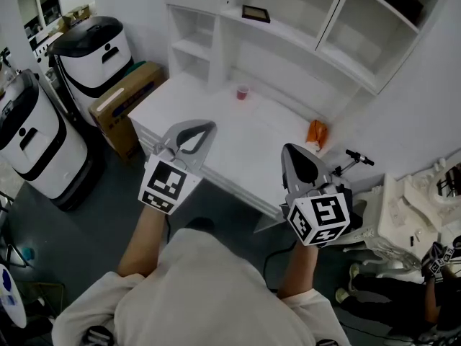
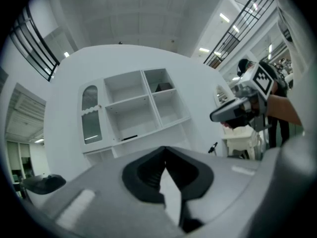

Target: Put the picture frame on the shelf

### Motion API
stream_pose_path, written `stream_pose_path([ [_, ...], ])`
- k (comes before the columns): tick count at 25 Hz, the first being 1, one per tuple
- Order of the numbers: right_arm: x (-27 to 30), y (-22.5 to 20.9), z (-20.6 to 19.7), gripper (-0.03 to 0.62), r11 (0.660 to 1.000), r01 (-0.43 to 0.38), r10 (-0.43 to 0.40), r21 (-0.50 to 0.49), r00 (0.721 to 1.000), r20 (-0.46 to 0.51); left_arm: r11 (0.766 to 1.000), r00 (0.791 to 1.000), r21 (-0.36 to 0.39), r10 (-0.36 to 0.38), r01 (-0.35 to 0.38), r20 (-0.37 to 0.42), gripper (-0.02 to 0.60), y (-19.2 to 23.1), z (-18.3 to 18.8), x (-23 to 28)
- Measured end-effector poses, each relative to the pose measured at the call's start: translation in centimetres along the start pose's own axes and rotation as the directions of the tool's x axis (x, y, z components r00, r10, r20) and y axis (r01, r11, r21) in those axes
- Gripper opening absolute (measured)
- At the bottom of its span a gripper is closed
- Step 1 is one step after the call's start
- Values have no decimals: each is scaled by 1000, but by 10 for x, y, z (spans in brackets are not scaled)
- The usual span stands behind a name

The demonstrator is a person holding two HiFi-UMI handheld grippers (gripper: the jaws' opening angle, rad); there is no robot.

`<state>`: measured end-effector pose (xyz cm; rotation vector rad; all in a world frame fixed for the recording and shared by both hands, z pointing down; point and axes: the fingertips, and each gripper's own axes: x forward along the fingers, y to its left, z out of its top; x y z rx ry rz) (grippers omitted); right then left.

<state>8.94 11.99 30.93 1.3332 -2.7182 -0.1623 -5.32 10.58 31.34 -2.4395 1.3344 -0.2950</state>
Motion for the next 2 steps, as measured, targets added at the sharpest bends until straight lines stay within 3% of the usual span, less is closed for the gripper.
stream_pose_path([
  [2,-2,4,-2,5,1000,-4,4,2,1000,-3,1000,1000,-4,-2,2,0,3,-2,0,-2],
])
